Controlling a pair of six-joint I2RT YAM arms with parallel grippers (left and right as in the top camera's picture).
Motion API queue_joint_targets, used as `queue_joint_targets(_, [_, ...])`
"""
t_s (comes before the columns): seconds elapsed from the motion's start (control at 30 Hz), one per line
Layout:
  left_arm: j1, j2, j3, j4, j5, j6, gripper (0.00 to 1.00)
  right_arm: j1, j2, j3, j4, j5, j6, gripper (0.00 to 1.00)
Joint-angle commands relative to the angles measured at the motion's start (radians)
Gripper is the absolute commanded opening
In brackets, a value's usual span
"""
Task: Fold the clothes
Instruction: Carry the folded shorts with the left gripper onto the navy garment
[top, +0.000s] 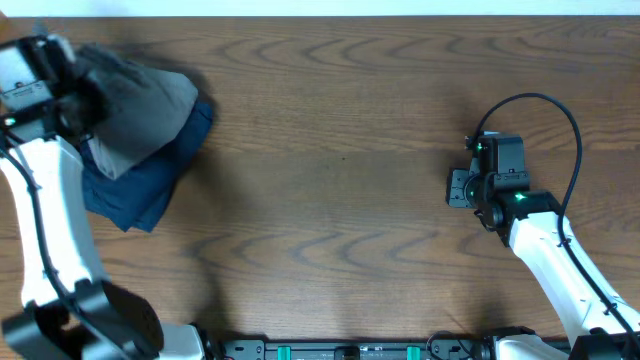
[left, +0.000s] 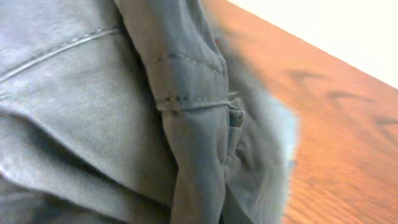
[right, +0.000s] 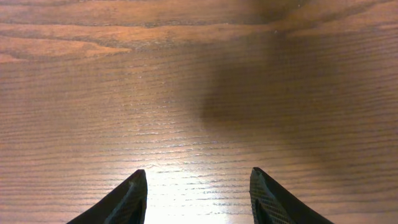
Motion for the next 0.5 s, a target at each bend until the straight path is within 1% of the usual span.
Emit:
queue_joint_targets(0.0, [0.061, 0.061, -0.007, -0.012, 0.01, -0.029, 0.06, -0.013, -0.009, 0.006, -0.002, 0.007, -0.014, 0.52])
queue_joint_targets(0.1, [0.106, 0.1, -0.007, -0.042, 0.01, -0.069, 0.06, -0.013, -0.009, 0.006, -0.003, 0.007, -0.014, 0.52])
queue_joint_targets(0.23, [0.156, 0.109, -0.007, -0.11, 0.018, -0.134, 0.06, -0.013, -0.009, 0.006, -0.002, 0.008, -0.014, 0.52])
queue_joint_targets(0.27, [0.166, 0.105, -0.006, -0.133, 0.035, -0.15, 0.06, -0.013, -0.009, 0.006, 0.0, 0.008, -0.014, 0.52])
queue_joint_targets(0.37, [0.197, 0.089, -0.006, -0.24, 0.192, -0.169, 0.06, -0.013, -0.009, 0.006, 0.005, 0.008, -0.014, 0.53])
queue_joint_targets(0.4, [0.207, 0.085, -0.006, -0.284, 0.236, -0.169, 0.14, -0.013, -0.009, 0.006, 0.006, 0.008, -0.014, 0.53])
queue_joint_targets(0.43, [0.218, 0.082, -0.006, -0.333, 0.269, -0.17, 0.46, -0.013, -0.009, 0.006, 0.005, 0.008, -0.014, 0.53])
queue_joint_targets(0.47, [0.227, 0.08, -0.006, -0.375, 0.28, -0.188, 0.82, -0.013, -0.009, 0.006, 0.003, 0.008, -0.014, 0.54])
